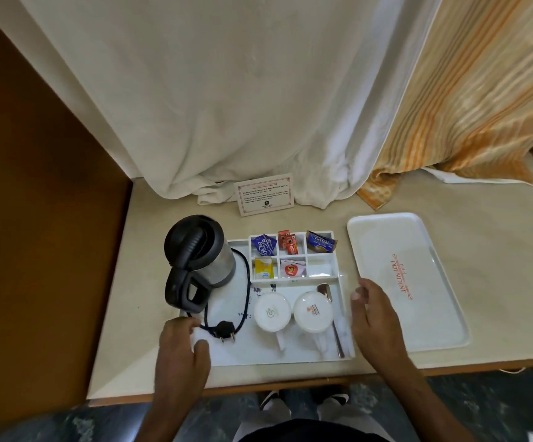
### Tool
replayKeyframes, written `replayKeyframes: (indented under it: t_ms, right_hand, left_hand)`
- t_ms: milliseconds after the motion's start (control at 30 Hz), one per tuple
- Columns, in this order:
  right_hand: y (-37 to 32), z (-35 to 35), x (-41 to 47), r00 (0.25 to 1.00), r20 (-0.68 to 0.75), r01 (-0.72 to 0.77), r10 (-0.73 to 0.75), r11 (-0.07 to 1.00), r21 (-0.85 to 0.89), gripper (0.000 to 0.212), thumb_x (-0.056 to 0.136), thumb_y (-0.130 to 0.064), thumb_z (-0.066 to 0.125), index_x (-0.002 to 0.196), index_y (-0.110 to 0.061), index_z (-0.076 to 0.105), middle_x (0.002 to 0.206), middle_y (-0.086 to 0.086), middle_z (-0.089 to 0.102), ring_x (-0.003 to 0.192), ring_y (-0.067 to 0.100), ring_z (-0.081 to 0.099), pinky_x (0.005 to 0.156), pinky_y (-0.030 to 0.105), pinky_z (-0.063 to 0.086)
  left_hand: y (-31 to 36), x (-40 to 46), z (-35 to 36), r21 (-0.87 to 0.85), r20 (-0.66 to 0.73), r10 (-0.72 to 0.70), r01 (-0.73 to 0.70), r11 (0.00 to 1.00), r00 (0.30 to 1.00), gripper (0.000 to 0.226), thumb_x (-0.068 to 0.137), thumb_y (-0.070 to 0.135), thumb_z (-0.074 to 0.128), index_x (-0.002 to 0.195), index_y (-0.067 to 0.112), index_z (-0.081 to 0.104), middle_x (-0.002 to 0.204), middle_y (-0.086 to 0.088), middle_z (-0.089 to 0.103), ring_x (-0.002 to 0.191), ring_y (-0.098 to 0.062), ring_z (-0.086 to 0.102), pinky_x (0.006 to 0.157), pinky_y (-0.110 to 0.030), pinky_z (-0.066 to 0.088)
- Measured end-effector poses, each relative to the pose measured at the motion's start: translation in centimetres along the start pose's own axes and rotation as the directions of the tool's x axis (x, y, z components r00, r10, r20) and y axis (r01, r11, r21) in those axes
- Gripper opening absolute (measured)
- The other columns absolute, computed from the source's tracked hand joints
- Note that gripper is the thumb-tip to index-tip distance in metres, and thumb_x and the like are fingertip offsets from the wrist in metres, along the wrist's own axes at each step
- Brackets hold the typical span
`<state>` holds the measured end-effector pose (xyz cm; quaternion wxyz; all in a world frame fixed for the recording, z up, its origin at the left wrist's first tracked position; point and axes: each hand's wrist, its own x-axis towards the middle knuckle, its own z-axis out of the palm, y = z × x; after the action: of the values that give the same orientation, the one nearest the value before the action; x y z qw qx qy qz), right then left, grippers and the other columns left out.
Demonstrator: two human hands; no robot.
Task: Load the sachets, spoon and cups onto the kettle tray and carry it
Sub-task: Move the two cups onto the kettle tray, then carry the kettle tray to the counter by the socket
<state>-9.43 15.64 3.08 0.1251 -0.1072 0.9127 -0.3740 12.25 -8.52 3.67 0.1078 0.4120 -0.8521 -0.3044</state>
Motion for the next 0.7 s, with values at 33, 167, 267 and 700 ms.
replayKeyframes:
  t_ms: [33, 167, 267, 700]
  right_hand:
    - [0.2, 0.7, 0.5, 0.999, 0.008, -0.034, 0.034, 0.999, -0.015, 0.037, 0.098, -0.042, 0.038, 0.128, -0.023, 0.046, 0.122, 0.001, 0.059, 0.113, 0.018, 0.056, 0.092, 0.026, 0.037]
    - [0.4, 3.0, 2.1, 0.998, 0.005, -0.055, 0.055, 0.993, -0.106, 0.011, 0.097, -0.026, 0.050, 0.107, -0.021, 0.052, 0.088, -0.011, 0.050, 0.084, 0.010, 0.054, 0.078, 0.023, 0.040]
    - [0.8, 3.7, 2.9, 0.996, 0.016, -0.082, 0.085, 0.987, -0.135, 0.008, 0.094, -0.028, 0.054, 0.090, -0.025, 0.048, 0.084, -0.007, 0.057, 0.078, 0.011, 0.057, 0.071, 0.025, 0.046]
    - [0.3, 3.2, 3.8, 1.000, 0.018, 0.018, -0.017, 0.996, -0.084, 0.023, 0.097, -0.031, 0.046, 0.079, -0.016, 0.051, 0.076, 0.003, 0.059, 0.071, 0.021, 0.058, 0.064, 0.037, 0.049]
  left_hand:
    - [-0.9, 0.5, 0.0, 0.026, -0.020, -0.041, 0.041, 0.999, 0.999, 0.034, 0.081, -0.007, 0.062, 0.113, 0.002, 0.058, 0.110, -0.016, 0.057, 0.105, -0.032, 0.052, 0.091, -0.045, 0.045]
    - [-2.7, 3.7, 0.6, -0.052, -0.073, -0.189, 0.185, 0.981, 0.979, 0.032, 0.091, -0.004, 0.054, 0.123, -0.002, 0.055, 0.115, -0.024, 0.056, 0.112, -0.038, 0.048, 0.096, -0.052, 0.043]
    - [-3.4, 5.8, 1.2, -0.179, -0.051, -0.291, 0.278, 0.944, 0.955, 0.005, 0.092, 0.006, 0.051, 0.096, 0.008, 0.054, 0.089, -0.015, 0.054, 0.090, -0.040, 0.053, 0.071, -0.042, 0.041]
    - [-3.5, 4.1, 2.1, -0.318, -0.065, -0.533, 0.489, 0.813, 0.844, 0.030, 0.085, -0.009, 0.061, 0.110, 0.007, 0.060, 0.098, -0.007, 0.060, 0.091, -0.025, 0.056, 0.085, -0.044, 0.048]
